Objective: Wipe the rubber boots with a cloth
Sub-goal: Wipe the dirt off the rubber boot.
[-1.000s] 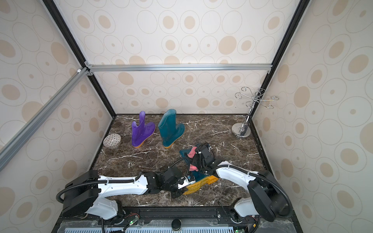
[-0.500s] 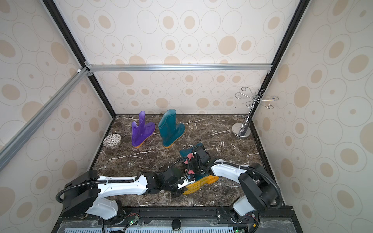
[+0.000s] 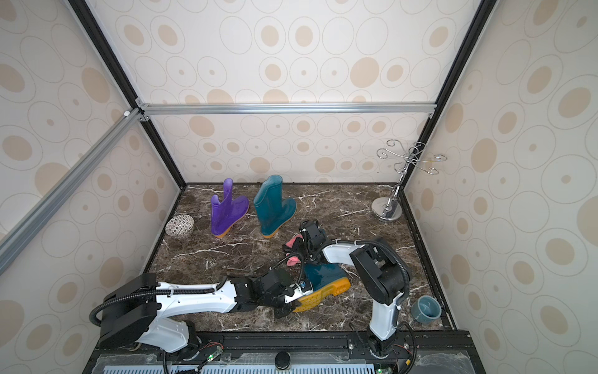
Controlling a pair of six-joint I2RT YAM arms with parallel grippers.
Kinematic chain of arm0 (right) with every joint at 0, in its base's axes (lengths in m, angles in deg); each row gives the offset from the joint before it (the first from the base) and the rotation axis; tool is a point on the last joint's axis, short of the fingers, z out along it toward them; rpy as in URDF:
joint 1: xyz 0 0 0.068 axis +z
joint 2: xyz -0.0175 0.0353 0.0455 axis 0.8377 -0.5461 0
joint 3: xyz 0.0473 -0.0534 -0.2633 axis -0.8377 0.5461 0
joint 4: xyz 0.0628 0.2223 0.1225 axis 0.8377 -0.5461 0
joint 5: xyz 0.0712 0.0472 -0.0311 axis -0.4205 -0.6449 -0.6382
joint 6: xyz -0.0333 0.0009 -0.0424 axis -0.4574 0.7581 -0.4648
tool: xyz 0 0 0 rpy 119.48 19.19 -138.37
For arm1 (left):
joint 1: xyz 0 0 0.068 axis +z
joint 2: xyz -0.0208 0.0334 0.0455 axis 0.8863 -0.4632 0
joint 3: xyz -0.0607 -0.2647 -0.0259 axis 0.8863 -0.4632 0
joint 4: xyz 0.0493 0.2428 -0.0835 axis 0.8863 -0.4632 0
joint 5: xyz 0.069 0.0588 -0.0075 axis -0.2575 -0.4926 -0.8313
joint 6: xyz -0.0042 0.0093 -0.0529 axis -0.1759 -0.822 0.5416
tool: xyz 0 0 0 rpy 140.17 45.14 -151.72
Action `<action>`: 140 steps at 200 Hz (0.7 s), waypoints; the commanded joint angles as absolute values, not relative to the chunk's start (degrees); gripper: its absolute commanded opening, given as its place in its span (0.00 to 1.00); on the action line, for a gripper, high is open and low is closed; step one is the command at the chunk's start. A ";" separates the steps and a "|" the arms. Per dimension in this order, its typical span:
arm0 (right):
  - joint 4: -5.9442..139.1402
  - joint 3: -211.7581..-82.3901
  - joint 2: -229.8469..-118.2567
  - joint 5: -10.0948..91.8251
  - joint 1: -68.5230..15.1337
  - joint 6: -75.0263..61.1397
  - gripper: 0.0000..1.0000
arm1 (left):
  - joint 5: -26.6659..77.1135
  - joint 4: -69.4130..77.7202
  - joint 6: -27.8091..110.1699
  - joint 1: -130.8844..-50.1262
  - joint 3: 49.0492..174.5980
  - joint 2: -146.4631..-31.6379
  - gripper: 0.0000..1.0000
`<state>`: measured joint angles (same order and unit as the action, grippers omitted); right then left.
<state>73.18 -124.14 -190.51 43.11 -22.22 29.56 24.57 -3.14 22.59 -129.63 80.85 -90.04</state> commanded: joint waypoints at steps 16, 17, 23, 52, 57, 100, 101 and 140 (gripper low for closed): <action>70.92 -117.30 -181.82 54.63 -24.30 31.09 0.00 | 24.53 -9.32 21.40 -130.40 80.26 -90.57 0.00; 70.48 -117.15 -181.45 54.49 -24.30 31.11 0.00 | 24.52 -9.33 21.41 -130.37 80.27 -90.51 0.00; 67.58 -115.92 -179.43 53.14 -24.46 30.79 0.00 | 24.43 -9.18 21.50 -130.45 80.09 -90.23 0.00; 55.40 -108.59 -167.73 51.58 -23.94 29.98 0.00 | 23.22 -9.41 21.32 -130.59 80.03 -89.57 0.00; 53.17 -107.19 -165.17 52.60 -24.03 30.05 0.00 | 23.22 -9.31 21.24 -130.56 80.11 -89.68 0.00; 34.36 -100.54 -141.44 62.98 -24.48 29.14 0.00 | 24.08 -9.49 21.19 -130.70 80.29 -90.39 0.00; 34.23 -100.42 -141.00 62.97 -24.56 29.04 0.00 | 24.07 -9.51 21.17 -130.70 80.29 -90.37 0.00; 41.92 -98.24 -141.95 56.10 -25.91 25.08 0.00 | 23.87 -9.49 21.11 -130.69 80.21 -90.13 0.00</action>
